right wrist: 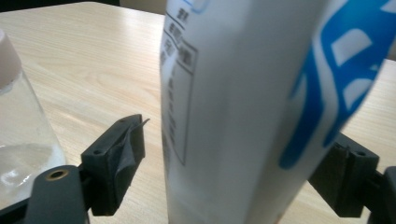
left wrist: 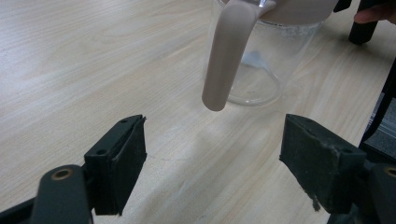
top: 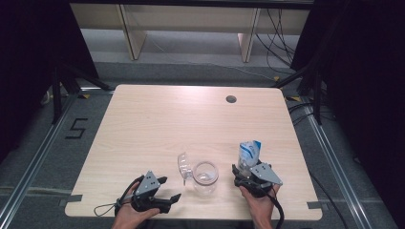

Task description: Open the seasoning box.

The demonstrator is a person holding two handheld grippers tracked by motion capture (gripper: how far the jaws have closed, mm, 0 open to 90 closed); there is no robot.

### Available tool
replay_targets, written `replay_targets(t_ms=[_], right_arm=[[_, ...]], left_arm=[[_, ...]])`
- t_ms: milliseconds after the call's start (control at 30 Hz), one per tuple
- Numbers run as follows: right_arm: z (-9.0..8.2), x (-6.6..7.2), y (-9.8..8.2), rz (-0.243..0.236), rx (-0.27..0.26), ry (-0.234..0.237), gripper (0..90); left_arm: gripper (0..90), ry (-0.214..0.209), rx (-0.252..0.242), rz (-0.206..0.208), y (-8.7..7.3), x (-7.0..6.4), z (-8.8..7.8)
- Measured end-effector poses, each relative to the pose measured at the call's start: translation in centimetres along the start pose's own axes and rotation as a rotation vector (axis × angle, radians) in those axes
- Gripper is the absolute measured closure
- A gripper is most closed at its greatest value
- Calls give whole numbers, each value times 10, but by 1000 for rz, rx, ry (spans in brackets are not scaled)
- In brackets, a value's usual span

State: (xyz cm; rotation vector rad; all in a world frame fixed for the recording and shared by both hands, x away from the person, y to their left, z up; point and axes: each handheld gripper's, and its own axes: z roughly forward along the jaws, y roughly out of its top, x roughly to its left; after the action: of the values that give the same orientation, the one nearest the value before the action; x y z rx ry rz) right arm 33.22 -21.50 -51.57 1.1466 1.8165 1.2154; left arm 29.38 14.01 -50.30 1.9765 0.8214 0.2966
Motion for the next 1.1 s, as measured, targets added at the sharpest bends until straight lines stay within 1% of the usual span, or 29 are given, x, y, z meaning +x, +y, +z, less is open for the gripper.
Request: replay_targets(t_ms=[67, 100, 133, 167, 233, 333, 367, 400, 467, 500, 533, 567, 600, 633, 667, 700, 767, 800, 833, 867, 900, 933, 967, 1000, 1033, 1100], right_arm=[[0, 0, 0, -2, -4, -11, 204], [1, 0, 0, -2, -4, 0, 205], [1, 0, 0, -3, -6, -12, 208], [2, 0, 0, -3, -8, -9, 209], [2, 0, 1, -1, -9, -12, 218], [4, 0, 1, -1, -13, -13, 221], [5, -1, 1, -8, -12, -24, 223], [4, -1, 2, 2, -13, -14, 226], [7, -1, 2, -14, -17, -23, 237], [6, -1, 2, 0, -13, -15, 242], [7, -1, 2, -5, -13, -12, 248], [8, -3, 3, -17, -15, 1, 252], [8, -2, 3, -9, -19, -13, 260], [8, -3, 3, -16, -16, -17, 266], [9, -5, 3, -37, -32, -24, 271], [9, -5, 3, -41, -35, -30, 274], [9, -5, 3, -26, -28, -18, 278], [10, -5, 3, -32, -25, -20, 283], [11, -6, 3, -41, -40, -24, 288], [11, -6, 3, -42, -28, -15, 293], [11, -6, 3, -31, -30, -12, 298], [11, -6, 3, -30, -30, -11, 301], [11, -6, 3, -40, -26, -16, 303], [10, -7, 4, -34, -20, -8, 309], [11, -7, 4, -34, -28, -13, 315], [11, -8, 4, -30, -32, -5, 322]], left_arm=[[219, 0, 0, -18, 0, -1, 0], [219, 0, 1, -15, 0, -1, 0], [219, 0, 1, 4, 0, 0, 0], [219, -1, 0, 6, 0, 0, 0], [219, 0, 0, -16, 0, -1, 1], [219, -1, -2, -17, -1, -1, 1], [219, 9, 1, -17, 0, -1, 0], [219, -2, 0, -16, -1, -1, 1], [219, 0, 2, -7, 0, -1, 0], [219, -1, 0, -13, 0, -1, 0], [219, -1, 0, -16, 0, -1, 0], [219, 0, 0, -16, 0, -1, 0], [219, -1, 0, -17, 0, -1, 0], [219, -2, 1, -16, 0, -1, 0], [219, -2, 1, -15, 0, -1, 0], [219, -2, -1, -16, 0, -1, 1], [219, -2, -2, -16, 0, -1, 1], [219, -2, 2, -14, -1, -1, 0], [219, -3, 1, -14, -1, -1, 0], [219, -2, 0, -16, 0, -1, 1], [219, -1, -2, -17, 0, -1, 1], [219, -2, -1, -17, 0, -1, 1], [219, -1, 1, -16, 0, -1, 1], [219, -3, 1, -15, -1, -1, 1], [219, -3, 0, -15, -1, -1, 1], [219, -2, 0, -17, 0, -1, 1]])
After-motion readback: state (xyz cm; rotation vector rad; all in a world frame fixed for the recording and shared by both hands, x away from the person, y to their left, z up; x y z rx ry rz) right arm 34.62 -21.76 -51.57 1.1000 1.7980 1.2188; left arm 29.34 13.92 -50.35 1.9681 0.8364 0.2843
